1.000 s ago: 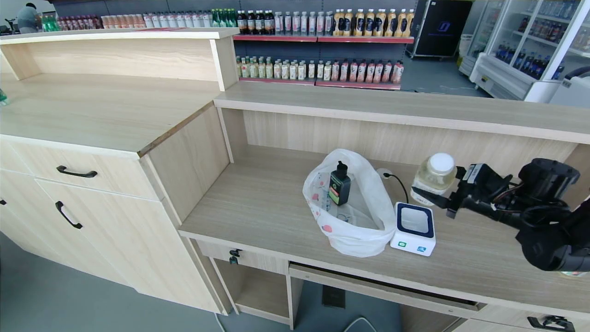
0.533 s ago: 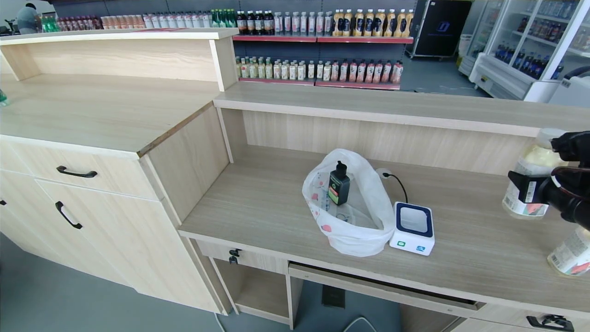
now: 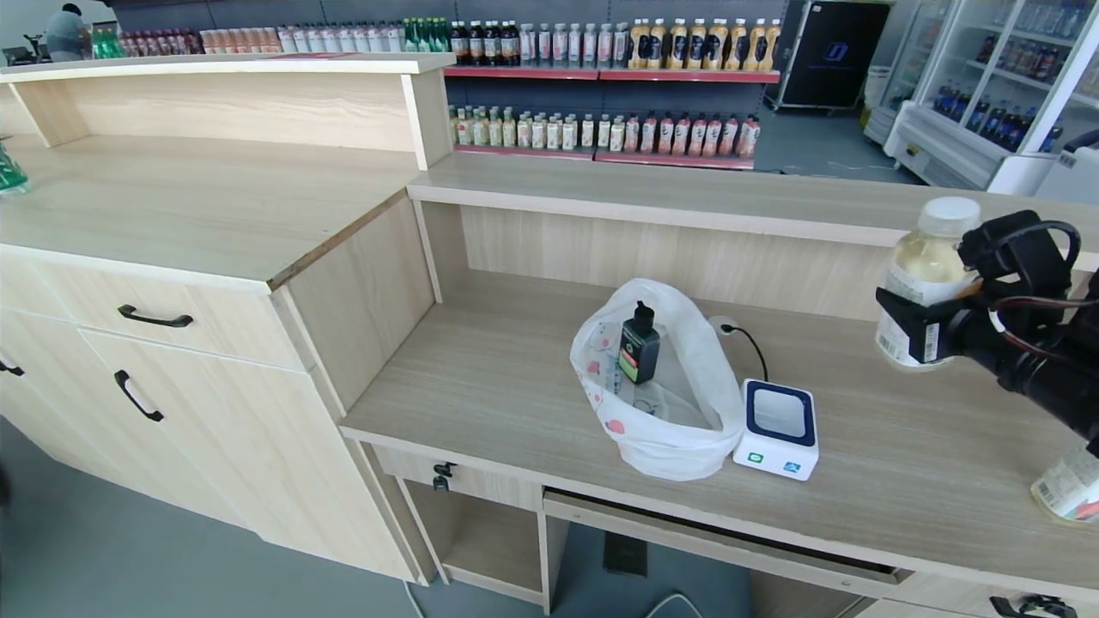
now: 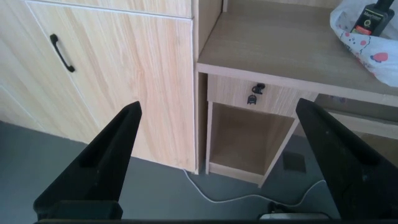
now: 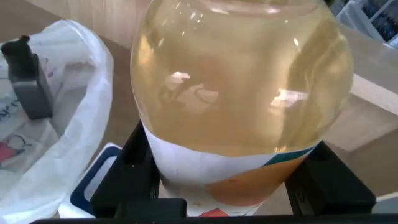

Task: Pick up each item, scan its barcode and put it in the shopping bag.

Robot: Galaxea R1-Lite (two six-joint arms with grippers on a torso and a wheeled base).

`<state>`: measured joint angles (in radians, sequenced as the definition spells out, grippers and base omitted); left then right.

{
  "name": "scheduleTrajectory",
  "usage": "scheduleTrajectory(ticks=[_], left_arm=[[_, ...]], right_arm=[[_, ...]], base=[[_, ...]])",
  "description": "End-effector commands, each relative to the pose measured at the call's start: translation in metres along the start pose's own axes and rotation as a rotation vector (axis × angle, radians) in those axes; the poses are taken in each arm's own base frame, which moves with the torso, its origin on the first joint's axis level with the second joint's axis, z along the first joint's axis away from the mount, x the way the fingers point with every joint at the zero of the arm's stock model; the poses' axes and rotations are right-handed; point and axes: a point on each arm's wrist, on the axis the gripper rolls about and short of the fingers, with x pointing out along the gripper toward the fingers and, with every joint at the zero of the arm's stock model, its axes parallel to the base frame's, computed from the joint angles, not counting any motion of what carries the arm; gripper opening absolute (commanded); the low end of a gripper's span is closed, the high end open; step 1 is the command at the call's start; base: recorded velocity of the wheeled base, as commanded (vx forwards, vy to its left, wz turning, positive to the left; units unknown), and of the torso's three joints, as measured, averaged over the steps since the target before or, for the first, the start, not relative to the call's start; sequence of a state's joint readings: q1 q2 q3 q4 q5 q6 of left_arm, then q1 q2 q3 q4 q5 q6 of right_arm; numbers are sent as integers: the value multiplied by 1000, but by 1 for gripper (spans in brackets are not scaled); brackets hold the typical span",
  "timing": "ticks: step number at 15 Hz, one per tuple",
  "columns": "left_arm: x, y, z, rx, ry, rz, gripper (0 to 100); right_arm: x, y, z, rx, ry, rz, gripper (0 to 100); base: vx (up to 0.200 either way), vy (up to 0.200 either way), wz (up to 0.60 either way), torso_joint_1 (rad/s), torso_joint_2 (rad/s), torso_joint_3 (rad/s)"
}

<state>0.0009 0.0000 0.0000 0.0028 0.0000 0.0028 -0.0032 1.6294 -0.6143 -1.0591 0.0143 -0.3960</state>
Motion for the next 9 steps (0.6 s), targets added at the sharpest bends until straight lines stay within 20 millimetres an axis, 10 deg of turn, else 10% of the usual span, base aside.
scheduleTrajectory(ticks=[1, 4, 9], left_arm=[[0, 0, 0, 0, 2, 1, 100], [0, 0, 0, 0, 2, 1, 100], [0, 0, 0, 0, 2, 1, 100]], right_arm=[[4, 23, 19, 29, -99, 103, 0], [22, 44, 5, 128, -165, 509, 0], [51, 65, -44, 193, -30, 634, 0]], base=[[0, 0, 0, 0, 0, 0], [0, 0, 0, 0, 0, 0], [0, 0, 0, 0, 0, 0]])
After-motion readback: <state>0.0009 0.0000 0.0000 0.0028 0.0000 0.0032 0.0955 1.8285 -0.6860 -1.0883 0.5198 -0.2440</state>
